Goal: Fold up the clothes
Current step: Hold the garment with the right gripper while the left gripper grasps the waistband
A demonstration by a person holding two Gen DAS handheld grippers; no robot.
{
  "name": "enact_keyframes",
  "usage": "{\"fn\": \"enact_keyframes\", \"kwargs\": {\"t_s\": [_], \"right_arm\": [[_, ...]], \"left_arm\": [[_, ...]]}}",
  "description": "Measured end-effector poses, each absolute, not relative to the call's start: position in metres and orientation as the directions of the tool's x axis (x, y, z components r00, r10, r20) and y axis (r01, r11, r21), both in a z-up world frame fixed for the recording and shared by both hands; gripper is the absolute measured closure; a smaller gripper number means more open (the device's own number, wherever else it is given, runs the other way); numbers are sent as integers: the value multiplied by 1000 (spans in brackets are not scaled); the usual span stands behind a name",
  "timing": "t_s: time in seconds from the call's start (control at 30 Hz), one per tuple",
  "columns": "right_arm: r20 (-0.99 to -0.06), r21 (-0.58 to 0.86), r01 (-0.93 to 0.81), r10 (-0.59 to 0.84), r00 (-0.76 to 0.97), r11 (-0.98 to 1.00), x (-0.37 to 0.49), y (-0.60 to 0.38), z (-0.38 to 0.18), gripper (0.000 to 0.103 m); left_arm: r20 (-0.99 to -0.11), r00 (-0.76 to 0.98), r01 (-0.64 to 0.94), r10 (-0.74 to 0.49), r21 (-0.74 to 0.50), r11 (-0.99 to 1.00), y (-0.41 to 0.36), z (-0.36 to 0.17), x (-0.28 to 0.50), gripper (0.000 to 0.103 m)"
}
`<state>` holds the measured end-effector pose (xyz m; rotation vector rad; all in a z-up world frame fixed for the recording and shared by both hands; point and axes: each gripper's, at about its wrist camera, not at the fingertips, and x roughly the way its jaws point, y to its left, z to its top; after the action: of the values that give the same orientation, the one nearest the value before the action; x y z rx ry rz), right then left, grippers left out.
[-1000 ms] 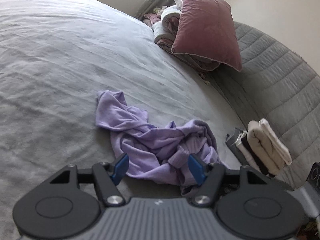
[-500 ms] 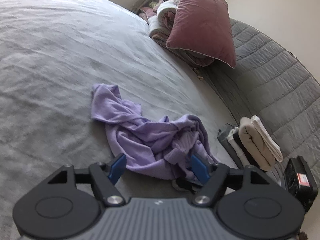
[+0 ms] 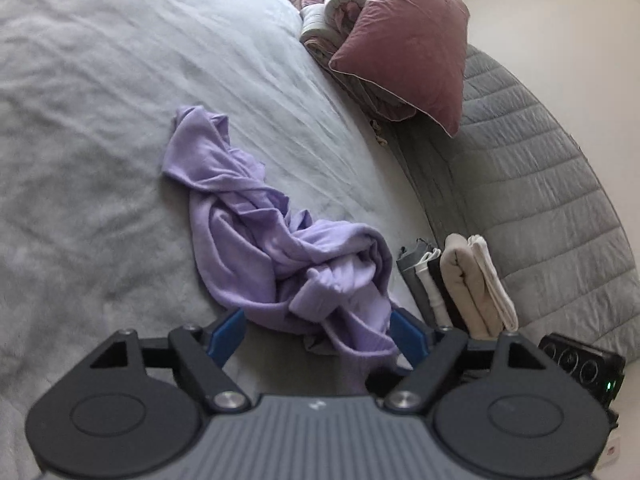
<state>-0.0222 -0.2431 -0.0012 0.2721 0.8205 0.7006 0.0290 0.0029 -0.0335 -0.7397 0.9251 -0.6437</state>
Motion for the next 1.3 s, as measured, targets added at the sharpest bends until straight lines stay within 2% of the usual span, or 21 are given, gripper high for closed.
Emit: {"fn": "enact_keyframes", "kwargs": {"t_s": [0.17,0.23,0.3,0.6,0.83,0.9,1.03,1.07,1.1,1.17,1.3], "right_arm": [[-536,527,-509,731,423,681,-31,-233,8,94],[-518,539,-538,758,396,649,-37,-227,12,94],[-501,544,-574,786,362,612,-41,-221,14,94],[-462,603,-645,864,198,470,-52,-196,11,94],[-501,562,-715,859,105,415,-67,-180,7,93],[-539,547,-719,838,89,428,-66,-176,-2,86],[-606,515,-726,792,67,455,-69,-182,-10,84],[-611,506,-731,789,71,458,-70,-185,-9,78],[-608,502,-736,791,74,455,-70,-186,-6,64],[-589,490,-752,803,88,441,-72,-192,-1,47],[-547,454,-776,825,145,437,-72,-202,10,47]], "left_arm": [[-469,467,167,-750,-786,595,4,-33,26,25],[-463,465,172,-755,-789,590,4,-33,26,43],[-470,449,167,-760,-791,589,4,-34,28,47],[-533,371,145,-761,-776,614,7,-44,21,47],[-550,374,158,-747,-756,635,22,-45,10,47],[-552,385,157,-740,-751,642,27,-45,8,47],[-553,423,144,-718,-742,655,39,-44,5,47],[-553,433,140,-712,-739,659,43,-43,4,47],[-554,442,136,-705,-736,663,46,-43,3,47],[-562,461,130,-686,-722,679,52,-41,2,47],[-570,478,134,-668,-705,697,61,-39,-1,47]]}}
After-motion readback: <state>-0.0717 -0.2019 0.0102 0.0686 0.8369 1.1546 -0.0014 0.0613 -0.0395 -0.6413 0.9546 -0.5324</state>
